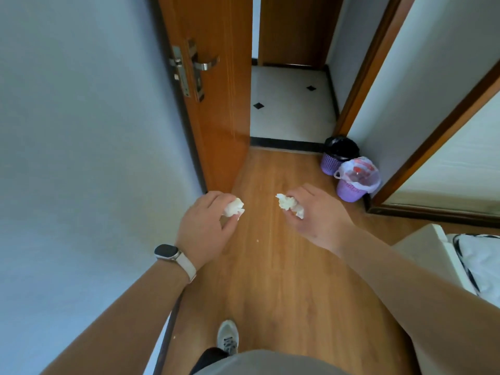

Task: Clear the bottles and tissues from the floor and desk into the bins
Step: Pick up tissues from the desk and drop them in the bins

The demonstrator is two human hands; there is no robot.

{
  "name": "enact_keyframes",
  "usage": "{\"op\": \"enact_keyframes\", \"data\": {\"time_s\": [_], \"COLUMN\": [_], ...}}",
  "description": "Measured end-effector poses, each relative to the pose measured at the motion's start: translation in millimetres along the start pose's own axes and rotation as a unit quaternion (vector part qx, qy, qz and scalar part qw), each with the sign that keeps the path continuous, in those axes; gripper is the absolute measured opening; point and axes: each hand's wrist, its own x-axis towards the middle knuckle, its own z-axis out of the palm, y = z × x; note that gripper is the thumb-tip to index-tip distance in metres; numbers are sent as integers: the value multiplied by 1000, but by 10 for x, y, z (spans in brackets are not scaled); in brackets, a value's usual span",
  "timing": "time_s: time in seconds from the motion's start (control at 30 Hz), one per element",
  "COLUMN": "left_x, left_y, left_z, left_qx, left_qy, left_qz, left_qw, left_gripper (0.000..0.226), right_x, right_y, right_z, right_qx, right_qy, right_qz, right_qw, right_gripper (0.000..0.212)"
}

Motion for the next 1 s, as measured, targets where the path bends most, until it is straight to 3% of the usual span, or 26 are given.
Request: {"op": "enact_keyframes", "data": {"time_s": [0.43, 1.0], "left_x": [1393, 3841], "left_y": [-704, -358], "left_z": [316, 1812], "left_qx": [-50, -1], "left_qy": [-55, -150], "left_qz": [77, 91], "left_qw": [994, 985], "left_gripper": [25, 31], "right_x": [1137, 2952], "right_y": [117, 2279], "right_z": [133, 255], "right_qx": [-35, 43], "right_qy": [2, 22], "right_qz": [110, 162], "right_qw": [993, 986], "right_gripper": [34, 33]}}
